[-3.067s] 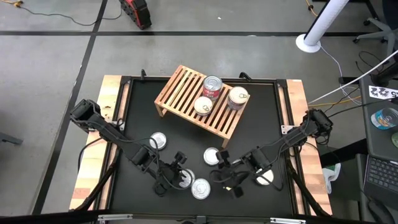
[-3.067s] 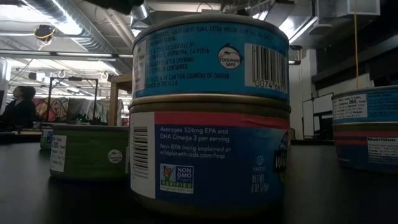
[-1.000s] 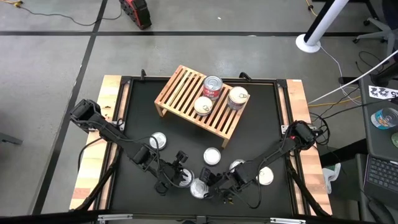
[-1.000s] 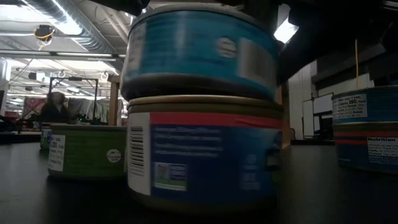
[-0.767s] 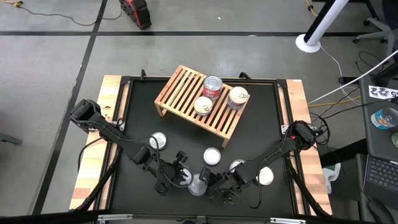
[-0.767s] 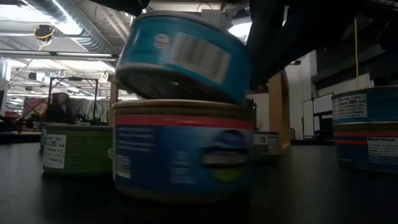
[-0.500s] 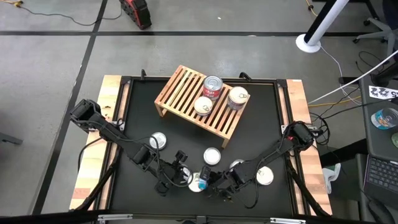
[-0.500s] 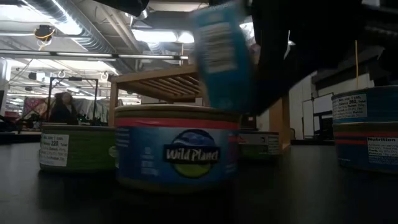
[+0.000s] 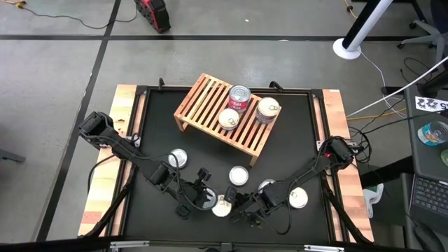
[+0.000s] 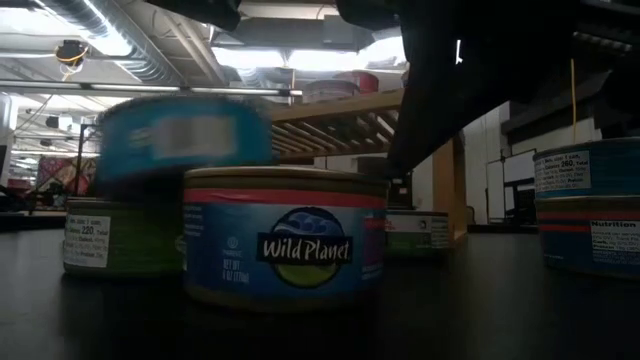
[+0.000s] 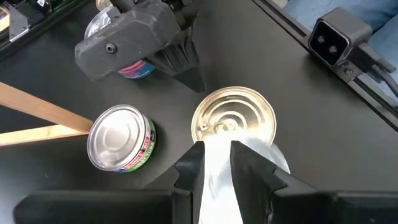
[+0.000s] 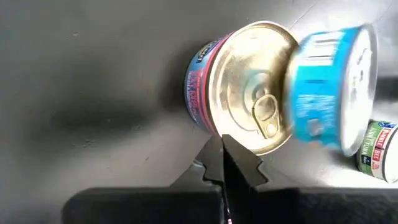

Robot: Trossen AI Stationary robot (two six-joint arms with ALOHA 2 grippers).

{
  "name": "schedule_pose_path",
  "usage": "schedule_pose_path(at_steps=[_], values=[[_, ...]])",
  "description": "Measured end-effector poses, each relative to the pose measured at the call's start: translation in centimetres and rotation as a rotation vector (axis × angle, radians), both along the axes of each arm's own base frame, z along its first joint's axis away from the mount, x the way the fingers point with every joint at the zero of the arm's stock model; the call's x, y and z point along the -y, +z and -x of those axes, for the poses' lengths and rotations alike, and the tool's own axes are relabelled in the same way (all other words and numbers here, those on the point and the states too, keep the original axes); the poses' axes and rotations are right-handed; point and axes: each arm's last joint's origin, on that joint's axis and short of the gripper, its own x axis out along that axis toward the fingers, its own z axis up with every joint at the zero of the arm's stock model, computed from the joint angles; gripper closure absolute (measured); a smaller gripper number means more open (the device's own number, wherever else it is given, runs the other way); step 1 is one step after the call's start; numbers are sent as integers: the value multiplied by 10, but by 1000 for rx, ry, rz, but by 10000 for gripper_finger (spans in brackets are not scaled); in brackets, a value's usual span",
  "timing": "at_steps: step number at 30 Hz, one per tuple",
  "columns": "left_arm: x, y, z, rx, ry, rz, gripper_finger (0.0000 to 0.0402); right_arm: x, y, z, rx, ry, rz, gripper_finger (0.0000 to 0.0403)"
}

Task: Stack canned seafood by type on shelf
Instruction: Put the yellow and blue tuna can on the shelf

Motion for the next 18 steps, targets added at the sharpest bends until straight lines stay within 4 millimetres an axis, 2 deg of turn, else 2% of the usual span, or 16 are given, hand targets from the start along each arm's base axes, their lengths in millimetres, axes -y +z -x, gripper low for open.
schedule_pose_path(at_steps=[7,14,18], values=[[0,0,0,-7,18,15,329,0,1,0,5,-1,0,397],[-2,-2,2,-41,168,117,328,0,1,0,6,-1,-1,397],[-5,-6,6,-108,252,150,305,0,2,0,8,-1,-2,396]])
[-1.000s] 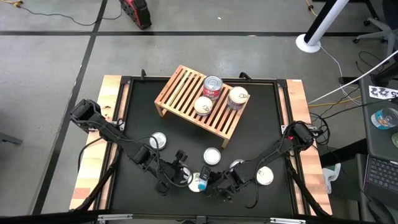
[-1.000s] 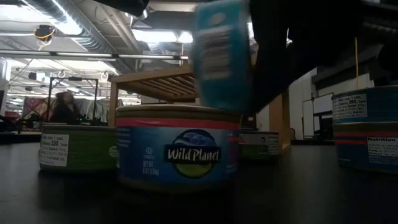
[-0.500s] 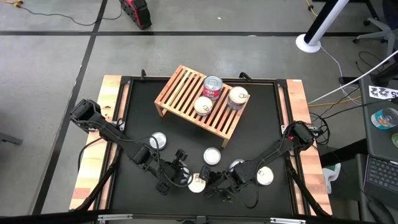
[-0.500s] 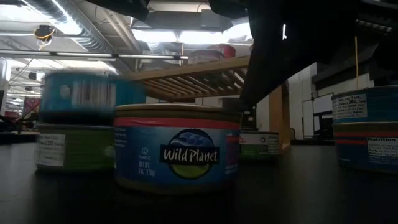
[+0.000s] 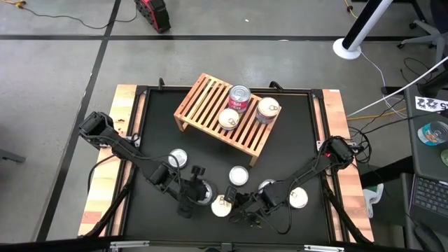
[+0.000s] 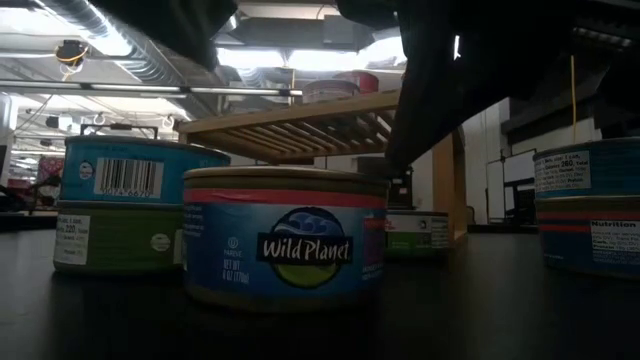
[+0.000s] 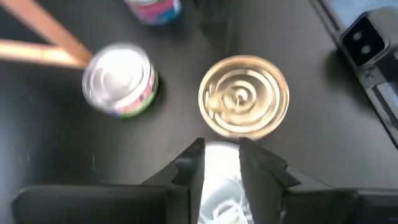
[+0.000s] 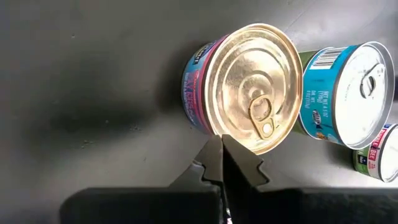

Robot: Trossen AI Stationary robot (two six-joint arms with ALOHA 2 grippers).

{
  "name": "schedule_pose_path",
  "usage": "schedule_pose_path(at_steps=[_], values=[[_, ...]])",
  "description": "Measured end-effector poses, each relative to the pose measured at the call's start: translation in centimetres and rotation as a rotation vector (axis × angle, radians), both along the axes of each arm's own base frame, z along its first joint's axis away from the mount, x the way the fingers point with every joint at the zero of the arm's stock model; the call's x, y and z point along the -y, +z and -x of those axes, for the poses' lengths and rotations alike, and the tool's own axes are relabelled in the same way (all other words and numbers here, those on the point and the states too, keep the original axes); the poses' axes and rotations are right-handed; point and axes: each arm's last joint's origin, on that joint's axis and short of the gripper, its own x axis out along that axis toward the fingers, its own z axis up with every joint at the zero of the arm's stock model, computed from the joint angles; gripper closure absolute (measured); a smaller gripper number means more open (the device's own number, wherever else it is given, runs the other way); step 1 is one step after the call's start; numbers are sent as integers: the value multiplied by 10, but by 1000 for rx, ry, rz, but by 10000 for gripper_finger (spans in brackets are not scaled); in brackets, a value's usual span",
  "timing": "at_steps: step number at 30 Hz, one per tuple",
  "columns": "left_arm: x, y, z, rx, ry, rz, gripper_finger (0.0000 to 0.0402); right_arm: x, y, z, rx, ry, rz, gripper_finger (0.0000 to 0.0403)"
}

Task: Stack canned seafood by type on shelf
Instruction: Put the yellow and blue tuna can on the shelf

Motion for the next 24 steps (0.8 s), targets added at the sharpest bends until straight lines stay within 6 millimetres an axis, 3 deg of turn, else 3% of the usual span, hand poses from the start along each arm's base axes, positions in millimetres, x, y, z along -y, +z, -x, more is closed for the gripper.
schedule_pose_path(at_steps=[5,13,17,24], values=[[1,-4,7,-75,30,13,268,0,0,0,3,-3,4,396],[17,-7,24,-125,-144,-84,224,2,1,-1,39,-64,41,396],[24,-11,26,-113,-198,-152,218,2,1,-1,40,-65,41,396],[36,-37,25,-165,-283,-265,217,2,1,-1,40,-68,40,396]])
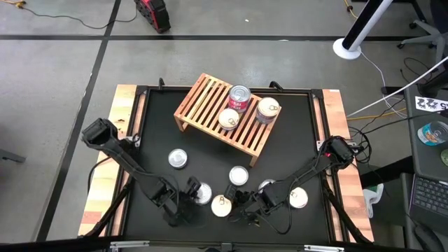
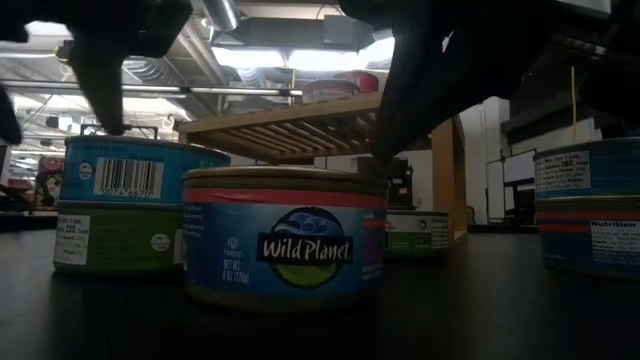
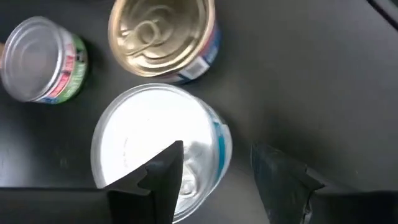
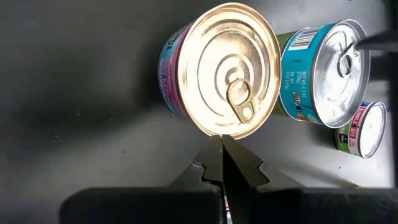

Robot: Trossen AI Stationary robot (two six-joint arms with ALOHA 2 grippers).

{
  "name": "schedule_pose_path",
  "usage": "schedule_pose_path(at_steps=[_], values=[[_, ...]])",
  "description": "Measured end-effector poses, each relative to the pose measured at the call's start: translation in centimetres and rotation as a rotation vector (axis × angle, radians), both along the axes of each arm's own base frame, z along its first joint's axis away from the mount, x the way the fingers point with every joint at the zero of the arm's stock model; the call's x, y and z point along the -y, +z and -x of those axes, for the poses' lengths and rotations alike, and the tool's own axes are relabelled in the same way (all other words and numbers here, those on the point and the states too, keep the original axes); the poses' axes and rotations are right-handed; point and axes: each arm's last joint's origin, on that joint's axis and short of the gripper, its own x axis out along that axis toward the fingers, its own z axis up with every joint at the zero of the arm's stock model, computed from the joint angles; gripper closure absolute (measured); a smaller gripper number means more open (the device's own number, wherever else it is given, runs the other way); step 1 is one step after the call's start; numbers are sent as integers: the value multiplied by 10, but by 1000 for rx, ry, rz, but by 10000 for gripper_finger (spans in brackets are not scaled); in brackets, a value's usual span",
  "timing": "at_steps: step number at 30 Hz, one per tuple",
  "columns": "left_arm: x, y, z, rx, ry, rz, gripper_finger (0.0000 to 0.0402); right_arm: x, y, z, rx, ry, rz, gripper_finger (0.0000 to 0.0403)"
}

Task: Stack canned seafood by type on shelf
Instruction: Put the yellow and blue tuna can on the shelf

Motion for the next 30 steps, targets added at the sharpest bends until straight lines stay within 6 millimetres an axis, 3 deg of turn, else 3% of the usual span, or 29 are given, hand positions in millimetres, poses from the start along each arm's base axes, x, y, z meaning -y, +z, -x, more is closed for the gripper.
schedule_pose_path(at_steps=[14,28,30], values=[[8,-19,-3,59,29,-143,227,12,1,-7,32,-83,26,396],[7,-21,-4,89,63,-187,387,13,2,-7,53,-104,58,396],[7,-21,-4,91,73,-183,396,13,2,-7,53,-104,58,396]])
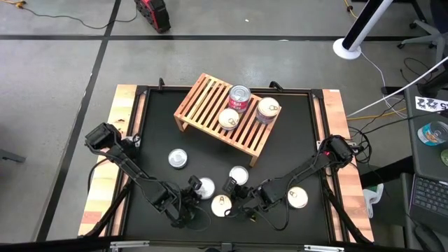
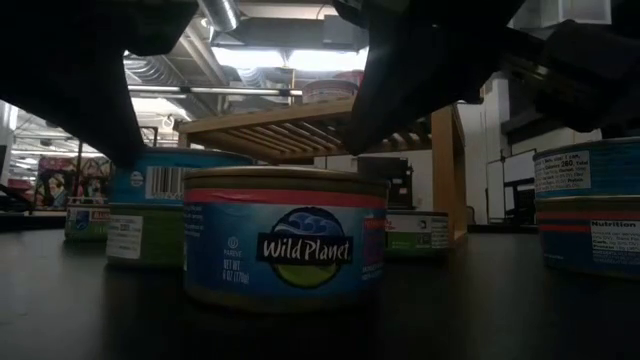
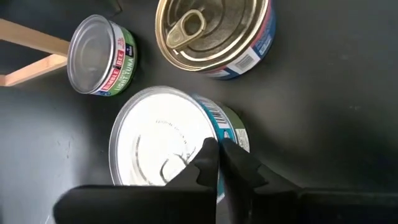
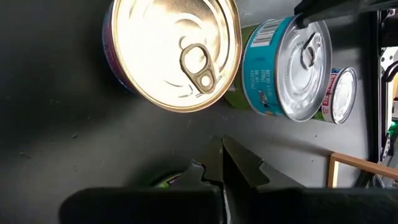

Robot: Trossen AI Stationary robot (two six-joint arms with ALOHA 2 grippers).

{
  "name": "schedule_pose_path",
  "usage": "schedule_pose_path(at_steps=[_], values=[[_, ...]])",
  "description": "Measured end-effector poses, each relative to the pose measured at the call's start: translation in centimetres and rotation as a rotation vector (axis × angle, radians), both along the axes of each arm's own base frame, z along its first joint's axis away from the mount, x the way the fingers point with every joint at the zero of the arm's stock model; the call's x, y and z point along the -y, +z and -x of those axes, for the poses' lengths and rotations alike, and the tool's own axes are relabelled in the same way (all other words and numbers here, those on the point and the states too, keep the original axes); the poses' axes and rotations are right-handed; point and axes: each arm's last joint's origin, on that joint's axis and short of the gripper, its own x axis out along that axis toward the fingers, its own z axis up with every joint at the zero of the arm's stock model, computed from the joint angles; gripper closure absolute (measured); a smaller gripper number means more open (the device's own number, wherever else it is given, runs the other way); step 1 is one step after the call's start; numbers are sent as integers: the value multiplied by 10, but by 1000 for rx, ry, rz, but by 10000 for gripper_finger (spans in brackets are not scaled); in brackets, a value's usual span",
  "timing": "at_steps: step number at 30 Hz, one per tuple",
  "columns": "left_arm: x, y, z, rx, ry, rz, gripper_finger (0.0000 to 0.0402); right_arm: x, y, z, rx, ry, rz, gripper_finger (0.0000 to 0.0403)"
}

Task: Stack canned seafood by type on shelf
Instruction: Put the yellow and blue tuna can on the shelf

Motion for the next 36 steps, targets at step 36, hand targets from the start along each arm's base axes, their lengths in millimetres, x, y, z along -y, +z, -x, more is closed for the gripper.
schedule_pose_path(at_steps=[36], values=[[-3,45,0,154,128,107,401,5,28,5,107,-64,42,396]])
